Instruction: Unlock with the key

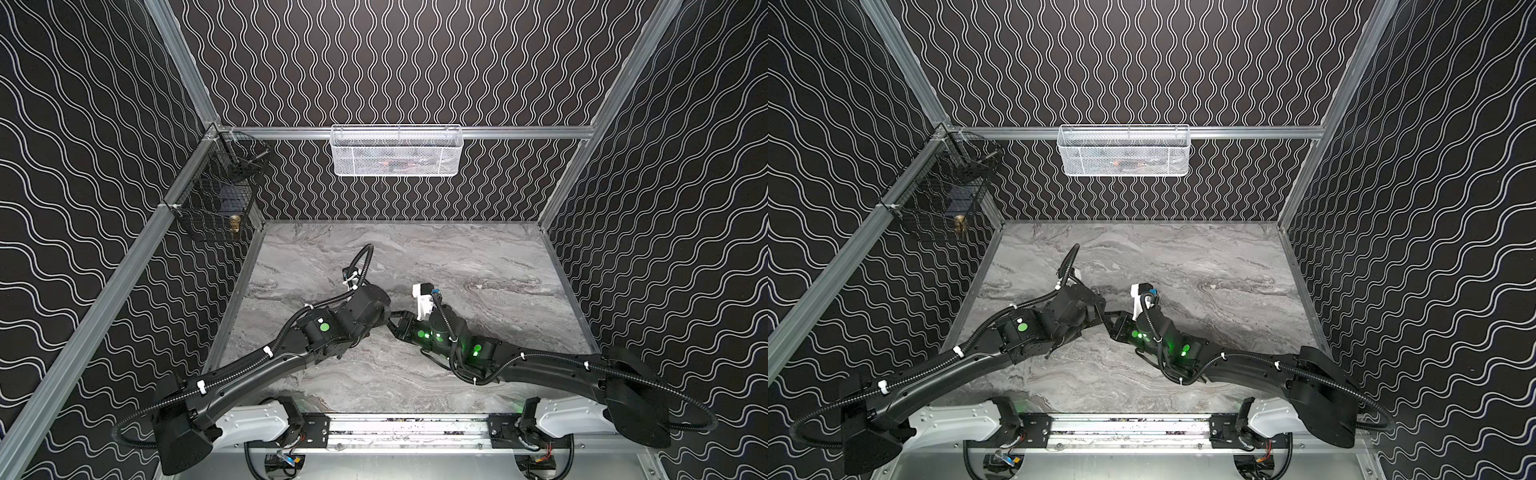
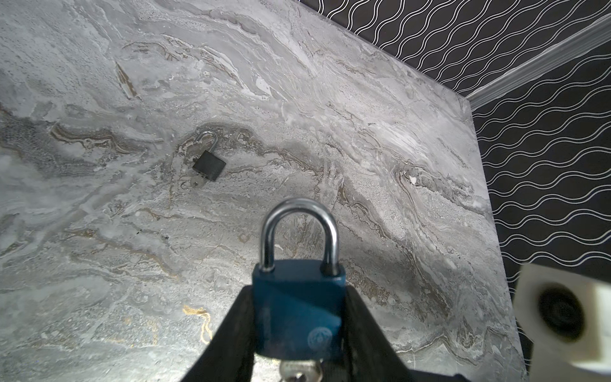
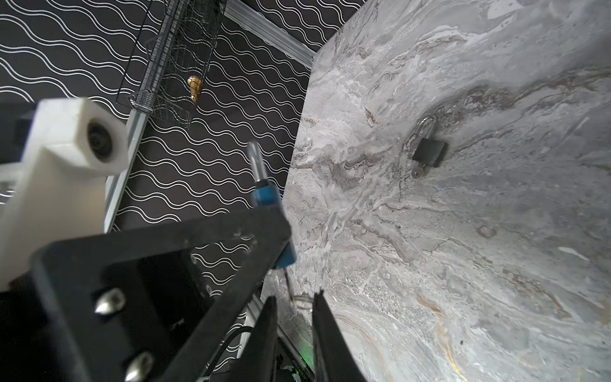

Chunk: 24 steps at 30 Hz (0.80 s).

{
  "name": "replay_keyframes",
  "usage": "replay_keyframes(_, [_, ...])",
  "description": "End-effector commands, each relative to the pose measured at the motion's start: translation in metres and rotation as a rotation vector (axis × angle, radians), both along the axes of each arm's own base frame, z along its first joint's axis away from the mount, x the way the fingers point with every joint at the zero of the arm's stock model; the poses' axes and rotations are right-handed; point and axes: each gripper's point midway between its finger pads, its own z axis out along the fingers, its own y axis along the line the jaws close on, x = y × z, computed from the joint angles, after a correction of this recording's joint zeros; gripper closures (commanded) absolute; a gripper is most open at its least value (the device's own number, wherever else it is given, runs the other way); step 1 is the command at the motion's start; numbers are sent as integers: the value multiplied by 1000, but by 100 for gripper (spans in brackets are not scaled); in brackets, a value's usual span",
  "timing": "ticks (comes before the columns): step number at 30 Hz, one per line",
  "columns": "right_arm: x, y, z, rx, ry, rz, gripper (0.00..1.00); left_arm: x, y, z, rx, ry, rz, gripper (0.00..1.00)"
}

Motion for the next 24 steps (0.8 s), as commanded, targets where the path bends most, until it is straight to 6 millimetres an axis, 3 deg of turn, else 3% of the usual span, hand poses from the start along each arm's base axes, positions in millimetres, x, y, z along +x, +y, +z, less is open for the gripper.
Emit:
replay_keyframes(1, [2,7,12,50,-11,4,79,5,-3,9,-40,-32,18,87])
replay_keyframes(16, [7,6,10,50,-19,-7,93,4,-9,12,-59,-27,-7,88])
replay_keyframes(24, [15,-1,22,42,-83,-46,99,-13,-28,3,-113,57,-118,91])
